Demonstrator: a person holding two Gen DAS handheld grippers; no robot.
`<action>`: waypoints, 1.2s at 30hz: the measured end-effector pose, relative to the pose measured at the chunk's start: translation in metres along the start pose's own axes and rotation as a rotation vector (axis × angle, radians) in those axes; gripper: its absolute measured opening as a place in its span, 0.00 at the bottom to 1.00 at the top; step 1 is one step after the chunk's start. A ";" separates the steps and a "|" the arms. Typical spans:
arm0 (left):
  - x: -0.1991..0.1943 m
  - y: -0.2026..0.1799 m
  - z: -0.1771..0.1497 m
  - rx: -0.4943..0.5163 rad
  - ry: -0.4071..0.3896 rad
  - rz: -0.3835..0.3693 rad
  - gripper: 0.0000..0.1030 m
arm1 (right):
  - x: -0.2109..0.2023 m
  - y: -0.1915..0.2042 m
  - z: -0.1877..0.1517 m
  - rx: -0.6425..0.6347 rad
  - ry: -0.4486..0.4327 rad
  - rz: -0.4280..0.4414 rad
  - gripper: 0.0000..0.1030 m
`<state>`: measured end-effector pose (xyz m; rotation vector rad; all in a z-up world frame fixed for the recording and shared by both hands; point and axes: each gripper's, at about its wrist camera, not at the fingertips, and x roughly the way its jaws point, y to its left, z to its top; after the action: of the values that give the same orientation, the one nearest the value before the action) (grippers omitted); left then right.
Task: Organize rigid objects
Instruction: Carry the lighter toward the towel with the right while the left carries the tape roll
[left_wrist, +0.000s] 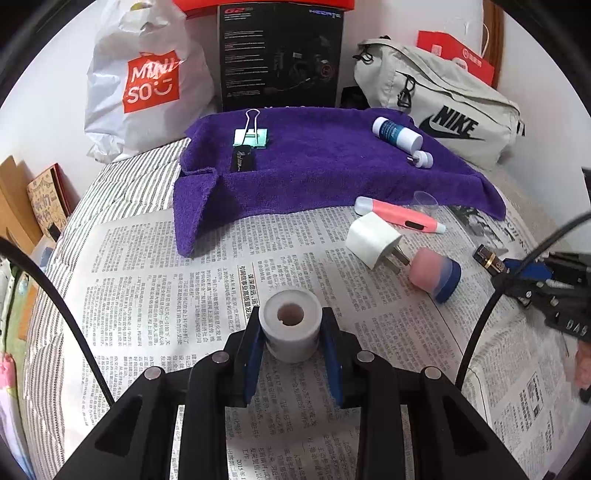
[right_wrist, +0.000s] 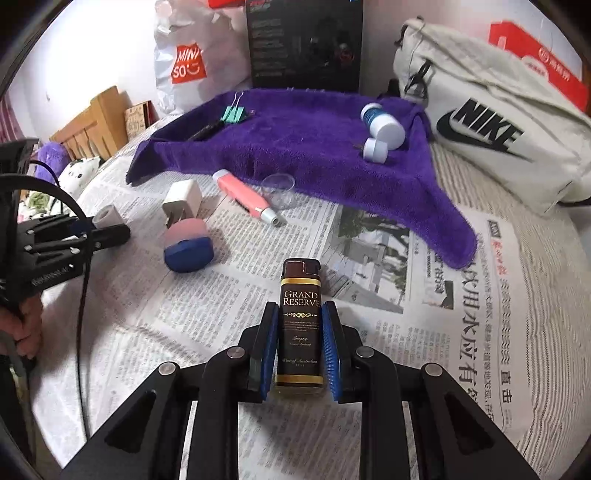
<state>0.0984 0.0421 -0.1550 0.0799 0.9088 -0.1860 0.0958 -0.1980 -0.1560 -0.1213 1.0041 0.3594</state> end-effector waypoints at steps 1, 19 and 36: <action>0.000 0.000 0.000 -0.004 0.005 -0.005 0.27 | -0.001 -0.001 0.002 0.001 0.017 0.009 0.23; -0.023 0.034 0.022 -0.147 0.039 -0.053 0.27 | -0.016 -0.013 0.028 0.023 0.028 0.093 0.23; -0.018 0.040 0.083 -0.135 0.007 -0.107 0.27 | -0.021 -0.027 0.093 0.027 -0.062 0.100 0.23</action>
<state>0.1593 0.0718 -0.0903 -0.0929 0.9306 -0.2233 0.1695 -0.2042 -0.0904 -0.0351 0.9552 0.4379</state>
